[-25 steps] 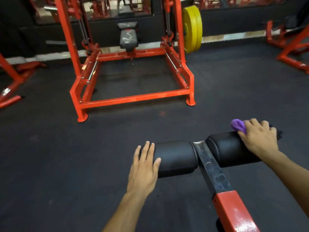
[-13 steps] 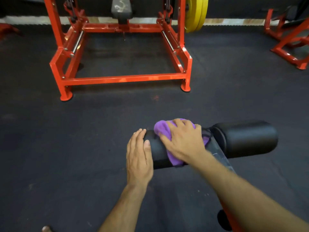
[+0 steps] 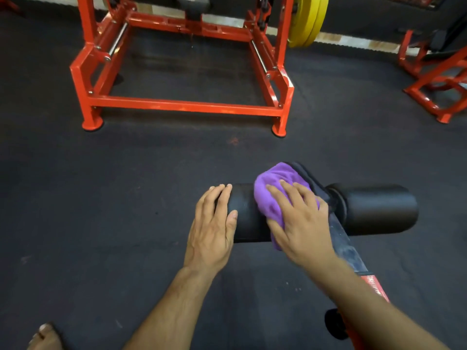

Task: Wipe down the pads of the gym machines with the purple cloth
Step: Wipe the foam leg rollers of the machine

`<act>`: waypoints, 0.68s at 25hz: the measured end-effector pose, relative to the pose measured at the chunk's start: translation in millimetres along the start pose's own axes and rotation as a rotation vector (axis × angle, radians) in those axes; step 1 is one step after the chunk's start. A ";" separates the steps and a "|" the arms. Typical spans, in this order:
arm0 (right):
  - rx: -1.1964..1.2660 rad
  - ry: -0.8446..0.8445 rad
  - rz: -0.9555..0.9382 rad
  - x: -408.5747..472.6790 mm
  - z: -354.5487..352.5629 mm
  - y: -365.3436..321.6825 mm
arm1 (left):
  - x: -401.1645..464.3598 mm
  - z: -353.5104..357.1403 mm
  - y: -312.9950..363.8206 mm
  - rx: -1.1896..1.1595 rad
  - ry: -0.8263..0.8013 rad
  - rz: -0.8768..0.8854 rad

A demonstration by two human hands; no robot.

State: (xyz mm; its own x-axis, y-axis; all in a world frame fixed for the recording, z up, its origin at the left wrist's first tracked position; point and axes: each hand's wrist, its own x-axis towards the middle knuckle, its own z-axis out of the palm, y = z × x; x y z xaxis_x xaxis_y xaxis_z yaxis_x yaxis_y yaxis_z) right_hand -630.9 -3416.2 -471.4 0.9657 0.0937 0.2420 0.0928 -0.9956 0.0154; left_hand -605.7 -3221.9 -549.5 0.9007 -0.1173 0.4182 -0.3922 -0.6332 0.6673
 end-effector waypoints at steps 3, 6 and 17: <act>-0.010 0.024 -0.076 -10.0 3.3 -7.0 | -1.5 4.3 -0.9 -0.028 0.011 0.007; 0.083 -0.261 0.034 68.2 -9.1 5.8 | -5.6 4.6 -1.2 -0.014 -0.011 0.040; 0.112 -0.152 0.046 54.3 -2.0 11.7 | 7.6 -7.9 2.7 -0.248 -0.111 -0.228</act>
State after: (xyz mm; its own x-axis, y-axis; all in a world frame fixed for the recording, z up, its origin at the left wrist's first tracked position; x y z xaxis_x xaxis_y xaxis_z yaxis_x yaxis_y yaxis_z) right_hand -577.9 -3422.8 -456.2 0.9942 0.0568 0.0909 0.0661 -0.9925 -0.1024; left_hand -601.4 -3218.4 -539.6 0.9798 -0.0854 0.1808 -0.1999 -0.4493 0.8708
